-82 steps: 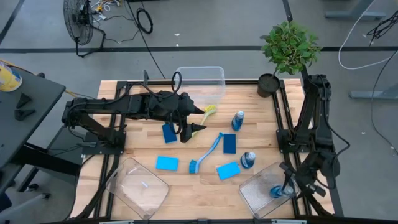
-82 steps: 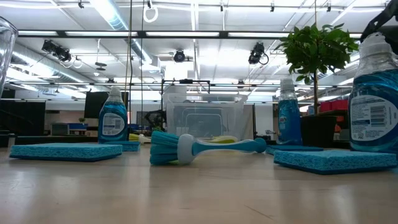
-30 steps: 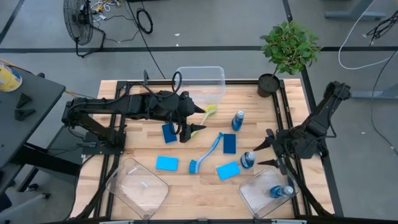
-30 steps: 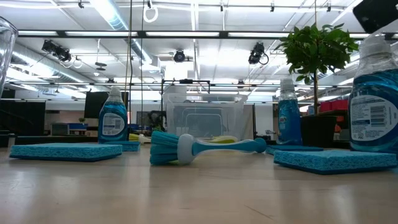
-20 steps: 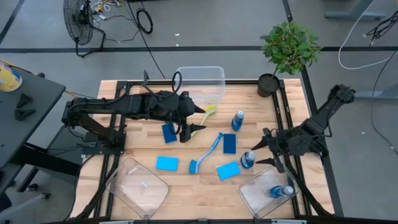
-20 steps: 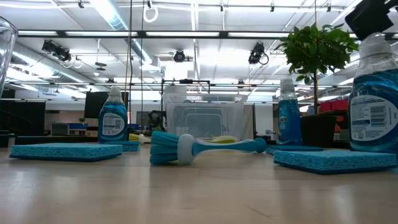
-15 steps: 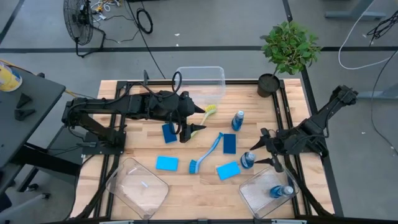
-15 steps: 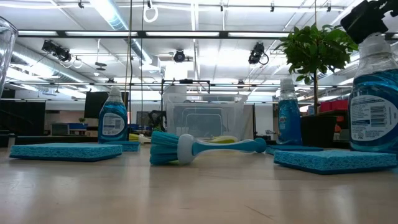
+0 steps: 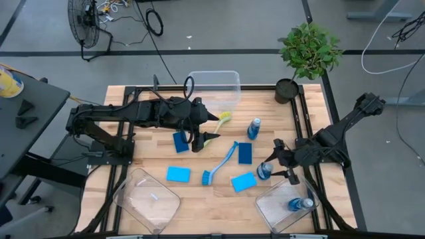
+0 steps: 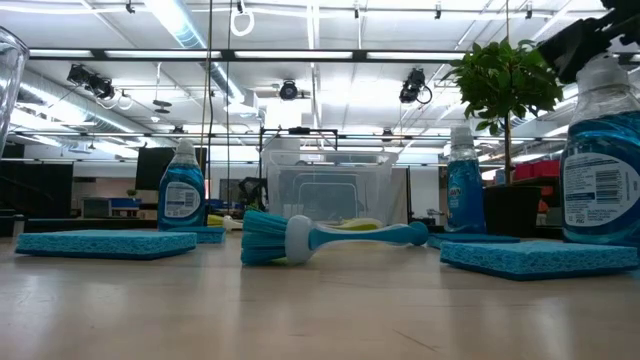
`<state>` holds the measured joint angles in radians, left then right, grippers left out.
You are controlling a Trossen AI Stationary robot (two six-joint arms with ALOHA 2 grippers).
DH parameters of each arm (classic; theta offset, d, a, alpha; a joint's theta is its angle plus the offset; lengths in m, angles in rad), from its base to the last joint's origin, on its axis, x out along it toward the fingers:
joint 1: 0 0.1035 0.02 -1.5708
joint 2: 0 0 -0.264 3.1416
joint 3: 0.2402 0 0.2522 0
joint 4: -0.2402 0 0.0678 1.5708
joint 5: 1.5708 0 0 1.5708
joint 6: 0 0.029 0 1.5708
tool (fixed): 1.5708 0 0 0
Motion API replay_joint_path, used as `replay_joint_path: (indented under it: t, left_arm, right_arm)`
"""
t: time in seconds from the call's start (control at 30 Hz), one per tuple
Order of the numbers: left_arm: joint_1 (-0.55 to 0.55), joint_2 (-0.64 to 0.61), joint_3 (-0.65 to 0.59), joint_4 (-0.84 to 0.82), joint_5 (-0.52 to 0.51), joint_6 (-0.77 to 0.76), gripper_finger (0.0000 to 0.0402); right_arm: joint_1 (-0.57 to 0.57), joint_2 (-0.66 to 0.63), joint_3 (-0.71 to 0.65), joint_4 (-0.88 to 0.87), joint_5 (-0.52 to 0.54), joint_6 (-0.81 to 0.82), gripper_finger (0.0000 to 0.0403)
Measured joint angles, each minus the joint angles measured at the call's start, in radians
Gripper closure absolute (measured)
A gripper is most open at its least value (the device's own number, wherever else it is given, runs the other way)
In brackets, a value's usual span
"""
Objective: Pick & Place Kitchen Sink Supplies
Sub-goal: Put the blue dishwashing liquid into the bottom right transparent bin
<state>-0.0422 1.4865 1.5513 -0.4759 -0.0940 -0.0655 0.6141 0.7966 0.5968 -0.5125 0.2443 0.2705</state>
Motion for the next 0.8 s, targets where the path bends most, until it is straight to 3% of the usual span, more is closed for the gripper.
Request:
replay_joint_path:
  t: [0.6, 0.8]
  left_arm:
    - [0.0, 0.0, 0.0, 0.0, 0.0, -0.001, 0.0104]
    - [0.0, 0.0, 0.0, 0.0, 0.0, 0.0, 0.0104]
  right_arm:
    - [-0.048, 0.021, -0.001, -0.04, -0.001, -0.006, 0.0131]
    - [-0.057, 0.021, -0.001, -0.045, -0.045, -0.022, 0.0131]
